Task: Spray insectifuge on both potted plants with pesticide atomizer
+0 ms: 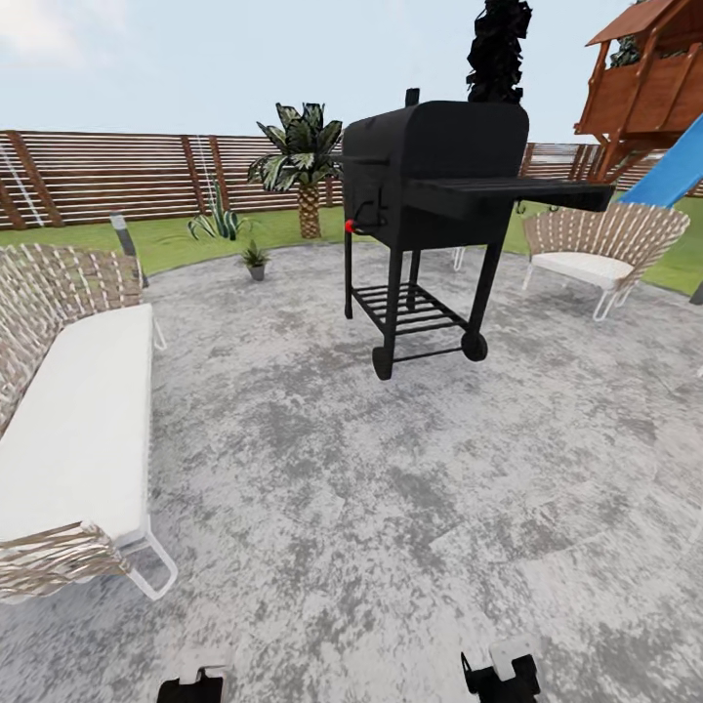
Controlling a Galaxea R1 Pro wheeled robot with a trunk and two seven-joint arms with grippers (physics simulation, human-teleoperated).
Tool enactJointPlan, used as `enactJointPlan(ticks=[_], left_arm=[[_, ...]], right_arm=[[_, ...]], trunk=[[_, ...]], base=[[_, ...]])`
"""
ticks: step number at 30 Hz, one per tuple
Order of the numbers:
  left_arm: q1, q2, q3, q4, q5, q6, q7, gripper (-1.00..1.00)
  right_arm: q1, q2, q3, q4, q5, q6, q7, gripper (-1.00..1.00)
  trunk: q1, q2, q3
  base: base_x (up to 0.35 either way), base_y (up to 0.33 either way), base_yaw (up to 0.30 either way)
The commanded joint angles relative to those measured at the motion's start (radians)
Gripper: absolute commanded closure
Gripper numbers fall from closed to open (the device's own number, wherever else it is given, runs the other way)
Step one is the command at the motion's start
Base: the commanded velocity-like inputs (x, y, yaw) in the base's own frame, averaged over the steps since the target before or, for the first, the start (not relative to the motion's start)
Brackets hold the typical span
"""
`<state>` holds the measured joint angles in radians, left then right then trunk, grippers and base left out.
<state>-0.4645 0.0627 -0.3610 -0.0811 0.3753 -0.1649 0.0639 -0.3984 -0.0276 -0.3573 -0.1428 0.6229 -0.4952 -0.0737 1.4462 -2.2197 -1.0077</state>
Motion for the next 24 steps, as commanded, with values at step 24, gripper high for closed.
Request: enactJointPlan(ticks=[24], left_arm=[[0.000, 0.000, -0.009, 0.000, 0.007, -0.002, 0.004, 1.00]], right_arm=[[-0.001, 0.000, -0.004, 0.002, 0.012, -0.003, -0.006, -1.00]], trunk=[[0.000, 0.000, -0.001]], base=[[0.338, 0.000, 0.000]])
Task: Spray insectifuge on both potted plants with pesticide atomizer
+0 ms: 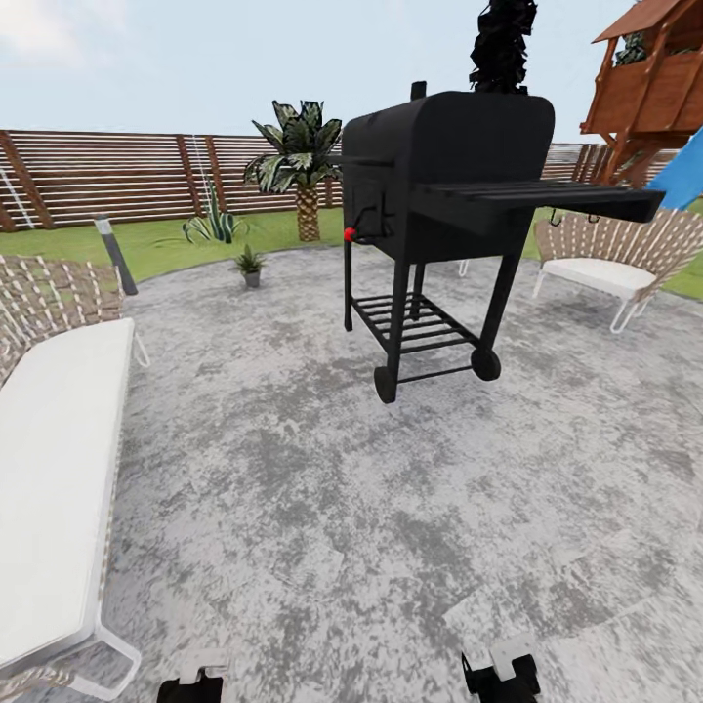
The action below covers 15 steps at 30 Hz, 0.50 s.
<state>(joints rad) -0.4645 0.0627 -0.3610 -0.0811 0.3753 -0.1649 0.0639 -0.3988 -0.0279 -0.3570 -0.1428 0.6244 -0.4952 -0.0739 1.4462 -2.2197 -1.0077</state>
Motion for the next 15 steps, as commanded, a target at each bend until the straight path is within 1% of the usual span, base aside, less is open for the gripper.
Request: enactJointPlan(ticks=[1, 4, 5, 6, 7, 9, 11, 15], left_arm=[[0.000, 0.000, -0.009, 0.000, 0.007, -0.002, 0.004, 1.00], [0.000, 0.000, -0.009, 0.000, 0.007, -0.002, 0.004, 1.00], [0.000, 0.000, -0.009, 0.000, 0.007, -0.002, 0.004, 1.00], [0.000, 0.001, -0.009, 0.000, 0.007, -0.002, 0.004, 1.00], [0.000, 0.000, -0.009, 0.000, 0.007, -0.003, 0.004, 1.00], [0.000, 0.000, -0.010, 0.000, 0.005, -0.004, 0.003, 1.00], [0.000, -0.001, -0.010, 0.000, 0.004, -0.004, 0.003, 1.00], [0.000, -0.002, -0.010, 0.000, 0.004, -0.003, 0.002, 1.00]], right_arm=[[-0.001, -0.001, -0.005, 0.001, 0.010, -0.003, -0.006, -1.00], [-0.001, -0.002, -0.007, -0.001, 0.005, -0.003, -0.007, -1.00], [0.000, -0.002, -0.017, -0.001, -0.014, -0.003, -0.007, -1.00], [-0.001, -0.003, -0.040, -0.002, -0.051, -0.003, -0.007, -1.00], [-0.001, -0.004, -0.068, -0.003, -0.097, -0.003, -0.007, -1.00], [0.000, -0.009, -0.092, -0.004, -0.150, -0.003, -0.006, -1.00], [0.000, -0.013, -0.099, -0.003, -0.169, -0.003, -0.002, -1.00], [-0.001, -0.018, -0.103, -0.004, -0.177, -0.003, -0.001, -1.00]], trunk=[[0.000, 0.000, -0.001], [0.000, 0.000, -0.001], [0.000, 0.000, -0.001], [0.000, 0.000, -0.001], [0.000, 0.000, -0.001], [0.000, 0.000, -0.001], [0.000, 0.000, -0.001], [0.000, 0.000, -0.001]], base=[[0.338, 0.000, 0.000], [0.338, 0.000, 0.000], [0.338, 0.000, 0.000], [0.338, 0.000, 0.000], [0.338, 0.000, 0.000], [0.338, 0.000, 0.000], [0.338, 0.000, 0.000], [0.338, 0.000, 0.000]])
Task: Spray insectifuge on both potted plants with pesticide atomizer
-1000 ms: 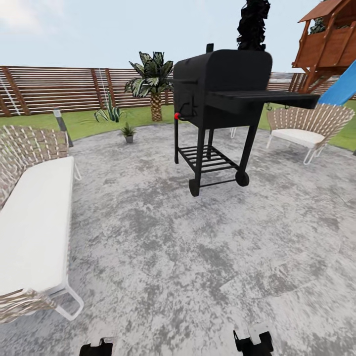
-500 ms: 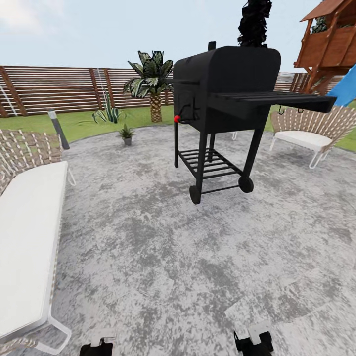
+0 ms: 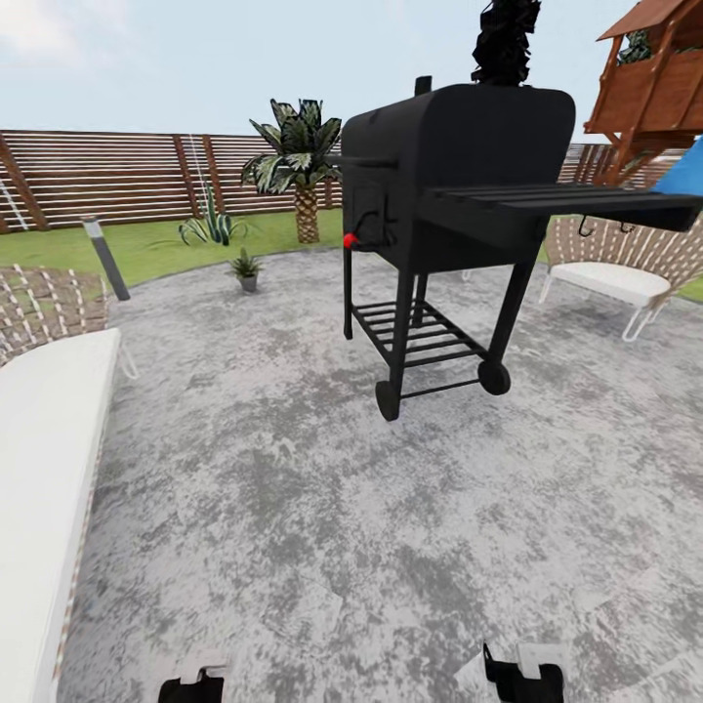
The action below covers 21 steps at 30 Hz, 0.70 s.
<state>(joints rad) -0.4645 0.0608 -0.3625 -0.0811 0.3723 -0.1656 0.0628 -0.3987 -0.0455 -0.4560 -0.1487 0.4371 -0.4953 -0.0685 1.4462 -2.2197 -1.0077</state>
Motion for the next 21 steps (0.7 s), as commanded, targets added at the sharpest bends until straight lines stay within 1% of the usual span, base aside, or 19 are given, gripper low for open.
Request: enactJointPlan(ticks=[1, 4, 8, 12, 17, 21], left_arm=[[0.000, 0.000, -0.009, 0.000, 0.007, -0.003, 0.003, 1.00], [0.000, -0.005, -0.009, 0.000, 0.001, -0.003, 0.003, 1.00], [0.000, -0.016, -0.011, 0.000, -0.005, -0.002, 0.002, 1.00], [0.000, -0.019, -0.013, 0.000, -0.006, 0.000, 0.000, 1.00], [0.000, -0.019, -0.013, 0.000, -0.006, 0.000, 0.002, 1.00], [0.000, -0.019, -0.012, 0.000, -0.006, 0.000, 0.002, 1.00]], right_arm=[[-0.001, -0.002, -0.005, 0.001, 0.010, -0.003, -0.006, -1.00], [-0.001, -0.003, -0.005, 0.000, 0.009, -0.003, -0.007, -1.00], [0.000, -0.005, -0.006, -0.003, 0.009, -0.003, -0.008, -1.00], [-0.001, -0.004, -0.004, -0.002, 0.009, -0.002, -0.007, -1.00], [0.000, -0.004, -0.003, -0.002, 0.009, -0.003, -0.007, -1.00], [-0.001, -0.004, -0.003, -0.002, 0.009, -0.003, -0.007, -1.00]], trunk=[[0.000, 0.000, -0.001], [0.000, 0.000, -0.001], [0.000, 0.000, -0.001], [0.000, 0.000, -0.005], [0.000, 0.000, -0.010], [0.000, 0.000, -0.013]], base=[[0.332, 0.000, 0.000], [0.205, 0.000, 0.000], [0.033, 0.000, 0.026], [0.041, -0.007, 0.176], [0.242, -0.088, 0.201], [0.298, -0.112, 0.128]])
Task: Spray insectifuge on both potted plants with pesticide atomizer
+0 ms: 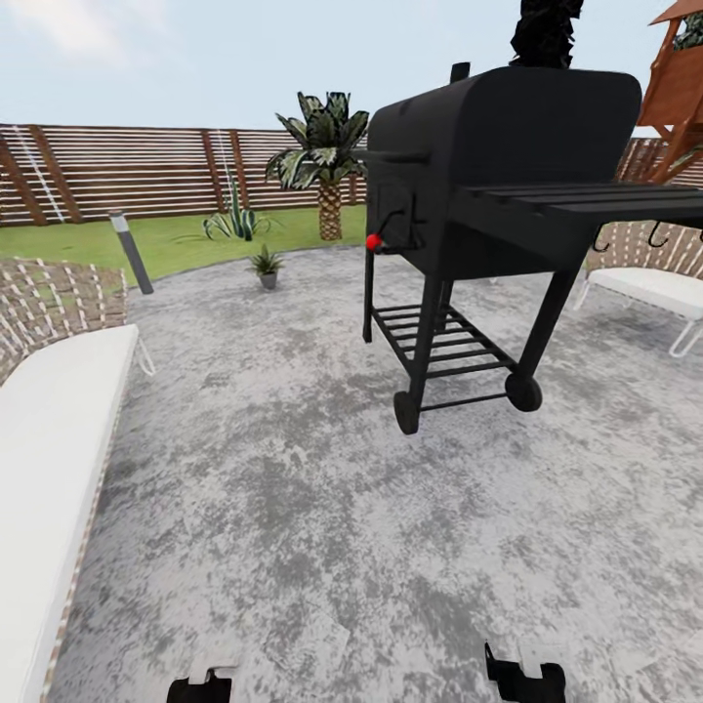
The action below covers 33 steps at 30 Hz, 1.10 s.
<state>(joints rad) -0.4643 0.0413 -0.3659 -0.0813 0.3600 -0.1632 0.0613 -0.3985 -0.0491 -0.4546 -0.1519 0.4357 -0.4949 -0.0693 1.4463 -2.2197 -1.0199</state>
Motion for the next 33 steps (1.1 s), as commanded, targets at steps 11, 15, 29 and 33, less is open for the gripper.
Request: enactJointPlan(ticks=[11, 15, 29, 33], left_arm=[[0.000, 0.001, -0.007, 0.000, 0.008, -0.002, 0.005, 1.00], [0.000, 0.002, -0.007, 0.000, 0.010, -0.002, 0.005, 1.00], [0.000, 0.002, -0.007, 0.000, 0.014, -0.002, 0.005, 1.00], [0.000, 0.002, -0.007, 0.000, 0.012, -0.002, 0.005, 1.00]], right_arm=[[-0.001, 0.000, -0.004, 0.002, 0.011, -0.004, -0.006, -1.00], [-0.001, 0.000, -0.004, 0.002, 0.012, -0.004, -0.004, -1.00], [-0.001, 0.000, -0.003, 0.002, 0.012, -0.004, -0.004, -1.00], [0.000, 0.000, -0.003, 0.002, 0.012, -0.004, -0.004, -1.00]], trunk=[[0.000, 0.000, -0.002], [0.000, 0.000, -0.002], [0.000, 0.000, -0.002], [0.000, 0.000, -0.002]], base=[[0.334, -0.020, 0.030], [0.339, 0.000, 0.256], [0.339, 0.000, 0.276], [0.339, 0.000, 0.276]])
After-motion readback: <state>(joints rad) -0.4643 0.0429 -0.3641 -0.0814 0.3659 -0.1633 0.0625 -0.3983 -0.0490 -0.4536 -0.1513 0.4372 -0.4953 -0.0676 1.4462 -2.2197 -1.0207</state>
